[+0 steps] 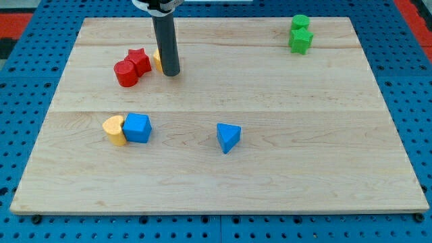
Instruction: Slide the yellow heart to the bottom right of the yellow hexagon
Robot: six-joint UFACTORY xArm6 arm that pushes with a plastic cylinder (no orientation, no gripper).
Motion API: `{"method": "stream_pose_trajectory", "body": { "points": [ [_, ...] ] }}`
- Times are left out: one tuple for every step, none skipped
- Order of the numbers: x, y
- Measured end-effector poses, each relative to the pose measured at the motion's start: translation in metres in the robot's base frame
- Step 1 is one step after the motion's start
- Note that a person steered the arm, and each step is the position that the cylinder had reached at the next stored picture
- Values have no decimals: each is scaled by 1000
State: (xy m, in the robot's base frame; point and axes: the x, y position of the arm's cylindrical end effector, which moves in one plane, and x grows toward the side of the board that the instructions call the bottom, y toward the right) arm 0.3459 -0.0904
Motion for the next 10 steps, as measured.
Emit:
{"method": "stream_pose_trajectory", "body": {
  "points": [
    [-10,-3],
    [8,0],
    [66,-8],
    [123,-9],
    [170,-7],
    [211,-11],
    [215,-86],
    [193,-115],
    [169,-84],
    [144,-76]
  ]
}}
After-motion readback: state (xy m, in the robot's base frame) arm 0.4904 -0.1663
